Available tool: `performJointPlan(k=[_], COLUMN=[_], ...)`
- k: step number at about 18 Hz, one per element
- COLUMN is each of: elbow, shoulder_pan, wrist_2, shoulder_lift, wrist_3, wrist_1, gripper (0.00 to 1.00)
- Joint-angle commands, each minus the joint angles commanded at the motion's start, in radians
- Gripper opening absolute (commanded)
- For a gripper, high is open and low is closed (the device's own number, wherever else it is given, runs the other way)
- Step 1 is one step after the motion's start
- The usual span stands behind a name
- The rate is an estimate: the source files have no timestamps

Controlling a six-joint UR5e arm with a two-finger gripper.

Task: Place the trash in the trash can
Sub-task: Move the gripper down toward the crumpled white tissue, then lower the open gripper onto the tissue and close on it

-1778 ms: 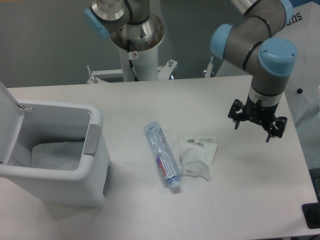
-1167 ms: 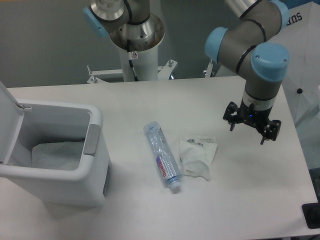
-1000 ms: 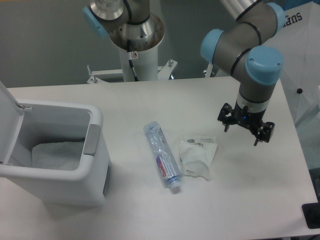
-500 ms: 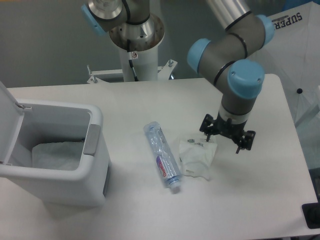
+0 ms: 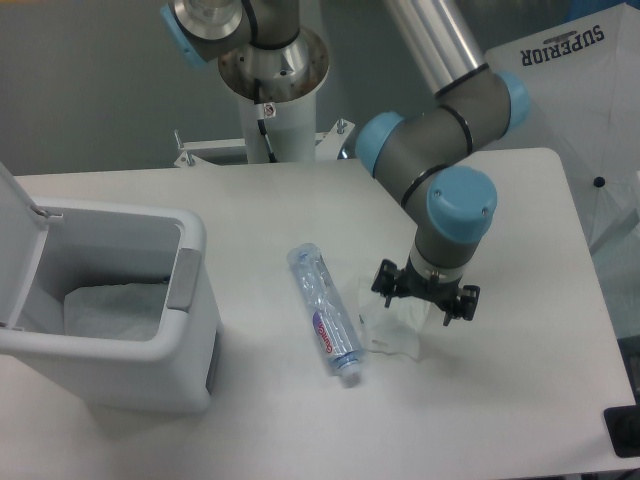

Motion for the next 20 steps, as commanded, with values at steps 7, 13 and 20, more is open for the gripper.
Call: performJointPlan(k=[7,13,20], elbow=[0.003,-0.004,-0.008], shoulder_pan=[-0.017,-0.040,-0.041], wrist_2=[0.081,0.083,0.074], shoulder_lift=[-0.040,-0.043,-0.042], wrist_3=[-0.026,-0.031,-0.028], wrist_1=[0.000,-0.005,-0.011], gripper=[1.00,0.49,0.00])
